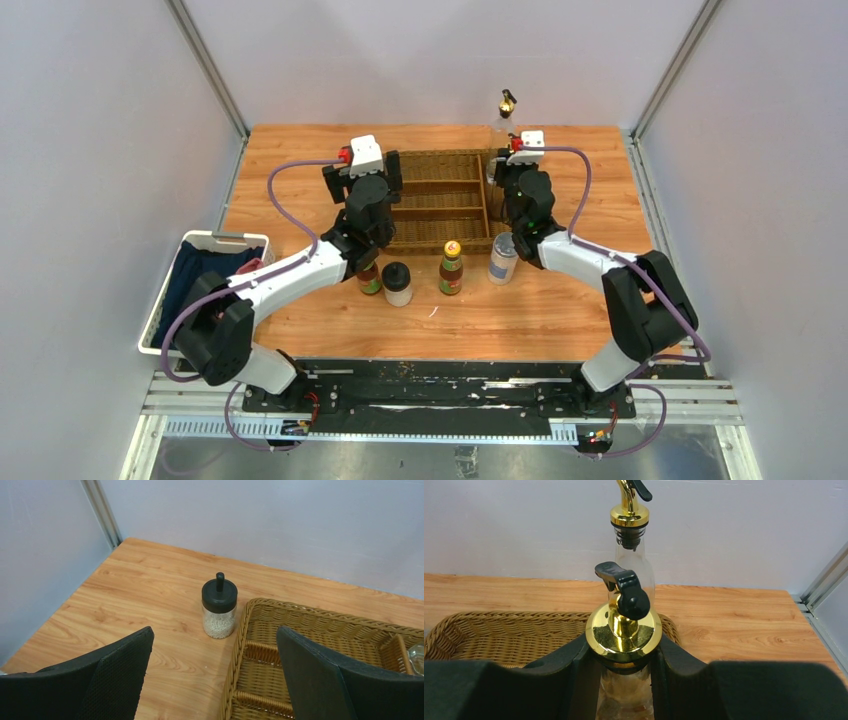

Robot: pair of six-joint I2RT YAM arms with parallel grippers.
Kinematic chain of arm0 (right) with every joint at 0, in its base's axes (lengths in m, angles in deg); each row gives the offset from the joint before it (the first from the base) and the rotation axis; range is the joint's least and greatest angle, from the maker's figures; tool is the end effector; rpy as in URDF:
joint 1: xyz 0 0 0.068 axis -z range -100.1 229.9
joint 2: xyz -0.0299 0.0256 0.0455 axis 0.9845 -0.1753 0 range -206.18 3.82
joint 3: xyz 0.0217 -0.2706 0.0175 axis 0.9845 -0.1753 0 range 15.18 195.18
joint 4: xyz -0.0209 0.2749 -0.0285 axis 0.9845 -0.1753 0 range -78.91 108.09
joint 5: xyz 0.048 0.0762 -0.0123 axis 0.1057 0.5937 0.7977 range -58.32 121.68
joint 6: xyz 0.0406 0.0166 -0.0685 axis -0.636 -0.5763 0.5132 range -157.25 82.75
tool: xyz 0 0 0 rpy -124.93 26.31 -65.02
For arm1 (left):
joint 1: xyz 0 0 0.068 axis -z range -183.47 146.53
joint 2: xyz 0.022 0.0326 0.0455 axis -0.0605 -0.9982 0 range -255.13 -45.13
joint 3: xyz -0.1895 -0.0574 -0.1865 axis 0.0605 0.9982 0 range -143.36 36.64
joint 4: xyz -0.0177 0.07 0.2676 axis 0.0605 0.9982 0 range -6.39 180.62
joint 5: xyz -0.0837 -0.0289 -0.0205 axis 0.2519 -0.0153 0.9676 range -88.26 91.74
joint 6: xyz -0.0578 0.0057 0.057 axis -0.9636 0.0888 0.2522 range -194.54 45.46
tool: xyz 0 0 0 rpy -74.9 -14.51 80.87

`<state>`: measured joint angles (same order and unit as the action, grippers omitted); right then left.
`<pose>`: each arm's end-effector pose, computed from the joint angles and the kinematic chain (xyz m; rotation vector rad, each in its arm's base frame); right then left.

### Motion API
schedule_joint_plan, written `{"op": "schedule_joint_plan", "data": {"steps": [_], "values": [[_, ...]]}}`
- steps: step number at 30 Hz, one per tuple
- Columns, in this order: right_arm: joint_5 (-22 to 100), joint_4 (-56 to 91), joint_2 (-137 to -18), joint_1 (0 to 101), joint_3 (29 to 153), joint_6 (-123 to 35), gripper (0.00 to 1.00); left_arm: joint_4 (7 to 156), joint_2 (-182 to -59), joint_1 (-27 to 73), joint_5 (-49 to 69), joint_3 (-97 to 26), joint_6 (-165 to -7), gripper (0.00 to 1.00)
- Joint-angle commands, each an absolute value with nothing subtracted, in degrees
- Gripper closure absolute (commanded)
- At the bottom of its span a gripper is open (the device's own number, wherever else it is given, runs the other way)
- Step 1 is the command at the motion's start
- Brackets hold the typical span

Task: Organize the condiment bottles
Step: Place the bottle in the storage box.

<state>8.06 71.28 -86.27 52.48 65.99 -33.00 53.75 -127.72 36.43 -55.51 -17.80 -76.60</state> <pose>0.3640 0.1570 0.2907 -0.0208 1.3489 0.0676 0.3121 -0.1835 0.3072 -0.2820 1.5319 0.1911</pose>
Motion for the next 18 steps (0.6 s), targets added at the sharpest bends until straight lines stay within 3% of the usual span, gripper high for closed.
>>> {"op": "schedule_joint_plan", "data": {"steps": [1,13,18], "values": [[7.1,77.9,-86.6,52.1,65.9,-33.6,1.0,53.0,-128.6,36.9,-57.3,-19.1,-76.6,0.0],[6.6,78.5,-87.4,52.2,64.7,-33.7,0.99,53.0,-129.2,36.9,-57.4,-19.0,-76.8,0.0],[6.6,77.7,-87.7,52.2,64.8,-33.6,0.8,53.0,-129.3,36.9,-57.4,-18.9,-77.1,0.0]]}}
